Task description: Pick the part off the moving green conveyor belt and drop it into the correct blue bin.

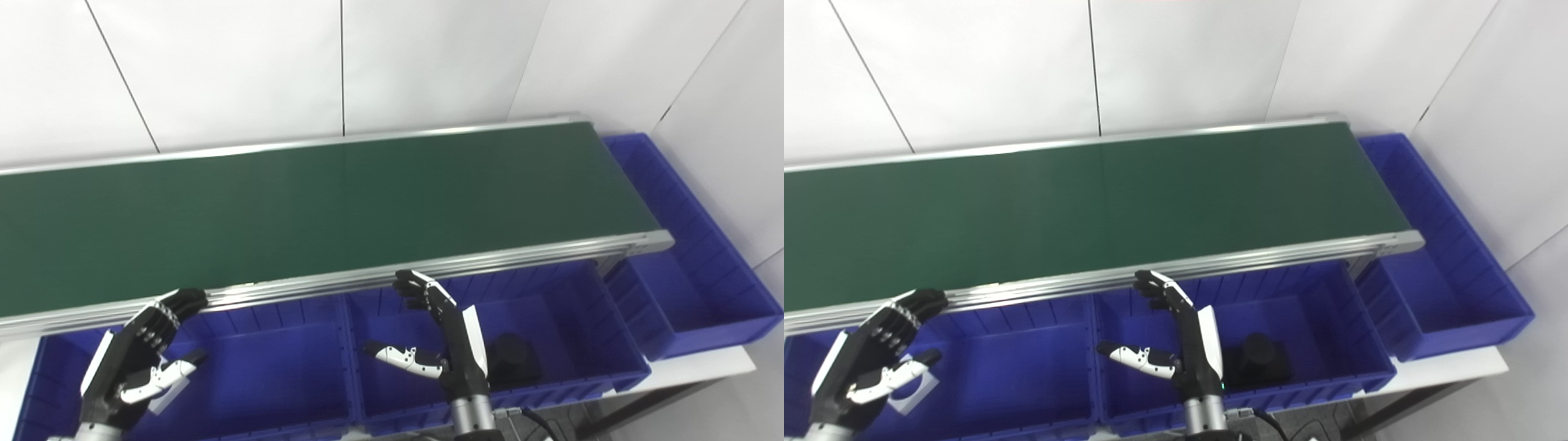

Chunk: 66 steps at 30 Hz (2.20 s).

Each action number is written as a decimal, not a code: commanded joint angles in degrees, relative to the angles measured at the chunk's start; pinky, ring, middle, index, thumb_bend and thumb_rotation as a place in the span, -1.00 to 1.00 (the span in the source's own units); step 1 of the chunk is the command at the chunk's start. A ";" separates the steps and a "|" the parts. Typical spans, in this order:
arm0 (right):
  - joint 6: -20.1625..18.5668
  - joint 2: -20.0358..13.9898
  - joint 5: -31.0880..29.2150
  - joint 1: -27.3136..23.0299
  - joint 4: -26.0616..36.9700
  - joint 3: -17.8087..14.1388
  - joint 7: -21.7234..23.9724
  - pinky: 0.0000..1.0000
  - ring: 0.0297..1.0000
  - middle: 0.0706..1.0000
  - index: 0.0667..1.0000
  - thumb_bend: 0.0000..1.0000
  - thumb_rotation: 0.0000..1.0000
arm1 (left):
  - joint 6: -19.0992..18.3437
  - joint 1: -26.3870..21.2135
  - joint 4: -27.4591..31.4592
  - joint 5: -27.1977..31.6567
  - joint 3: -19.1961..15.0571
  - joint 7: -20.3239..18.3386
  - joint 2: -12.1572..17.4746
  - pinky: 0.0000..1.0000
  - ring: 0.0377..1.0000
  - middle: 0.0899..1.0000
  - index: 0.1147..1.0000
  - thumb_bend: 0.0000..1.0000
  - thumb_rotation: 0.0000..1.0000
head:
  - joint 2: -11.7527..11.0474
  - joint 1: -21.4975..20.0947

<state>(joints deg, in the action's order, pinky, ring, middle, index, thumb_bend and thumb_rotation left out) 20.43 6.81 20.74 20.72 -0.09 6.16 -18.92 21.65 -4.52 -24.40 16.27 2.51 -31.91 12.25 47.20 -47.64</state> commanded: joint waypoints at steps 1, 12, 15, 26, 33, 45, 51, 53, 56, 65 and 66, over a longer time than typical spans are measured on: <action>0.28 1.30 0.54 0.56 1.95 -0.17 -0.95 0.39 0.42 0.41 0.49 0.32 -0.72 | -0.21 -1.89 1.42 0.46 0.20 -0.81 0.60 0.77 0.56 0.51 0.43 0.33 -0.88 | 0.03 0.36; 4.65 -3.48 -3.77 2.87 0.70 -1.92 1.78 0.38 0.42 0.43 0.48 0.32 -0.69 | 1.76 2.62 4.98 -2.58 1.72 2.35 -3.44 0.69 0.52 0.49 0.38 0.37 -0.99 | -3.03 19.95; 5.70 -6.47 -7.17 3.42 0.23 -2.67 4.04 0.39 0.43 0.43 0.48 0.33 -0.61 | 1.78 5.10 7.90 -5.32 2.55 5.08 -5.55 0.70 0.54 0.49 0.37 0.36 -1.00 | -3.63 30.12; 6.49 -14.11 -15.91 0.43 -3.48 -3.85 10.01 0.28 0.38 0.39 0.46 0.44 -0.50 | -1.08 9.79 14.17 -13.47 5.06 13.46 -10.79 0.76 0.60 0.59 0.47 0.16 -1.00 | -4.26 43.41; 6.42 -13.70 -14.45 -0.16 -3.45 -3.31 10.36 0.31 0.39 0.40 0.46 0.45 -0.51 | -0.86 9.77 13.75 -11.96 5.16 13.68 -10.41 0.79 0.62 0.59 0.46 0.15 -1.00 | -4.57 39.30; 6.44 -11.96 -13.96 1.40 -3.85 -2.60 9.54 0.32 0.42 0.41 0.46 0.40 -0.60 | 1.23 9.98 11.13 -11.78 5.42 13.81 -9.21 0.75 0.59 0.54 0.42 0.25 -1.00 | -10.95 35.40; 6.49 -12.68 -13.74 1.40 -5.60 -1.70 8.68 0.38 0.42 0.42 0.48 0.42 -0.58 | 3.11 10.17 8.69 -10.35 5.43 13.01 -9.21 0.80 0.60 0.55 0.40 0.23 -1.00 | -12.76 35.71; 6.50 -13.02 -14.00 1.07 -6.28 -1.25 8.51 0.38 0.42 0.42 0.48 0.42 -0.58 | 4.12 9.99 7.73 -10.31 5.34 12.98 -9.19 0.78 0.60 0.55 0.41 0.23 -1.00 | -13.22 36.00; 6.50 -13.34 -14.23 0.66 -6.87 -0.72 8.19 0.39 0.42 0.42 0.48 0.42 -0.57 | 4.59 9.88 7.14 -10.20 5.24 13.10 -9.23 0.78 0.59 0.54 0.40 0.23 -1.00 | -13.38 36.23; 6.50 -14.23 -14.54 0.12 -7.47 0.59 7.91 0.41 0.44 0.45 0.50 0.41 -0.57 | 4.52 10.20 7.52 -10.29 5.39 13.34 -9.38 0.78 0.60 0.55 0.42 0.22 -1.00 | -13.01 37.08; 6.50 -14.30 -14.41 0.12 -7.42 0.69 7.78 0.41 0.43 0.45 0.51 0.41 -0.56 | 4.52 10.27 7.61 -10.35 5.40 13.39 -9.39 0.78 0.60 0.55 0.42 0.21 -1.00 | -12.55 37.30</action>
<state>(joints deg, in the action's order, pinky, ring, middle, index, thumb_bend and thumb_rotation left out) 23.61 -7.02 6.55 21.19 -8.43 6.73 -10.35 23.66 6.17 -18.42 5.52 7.86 -18.58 3.06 34.71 -10.37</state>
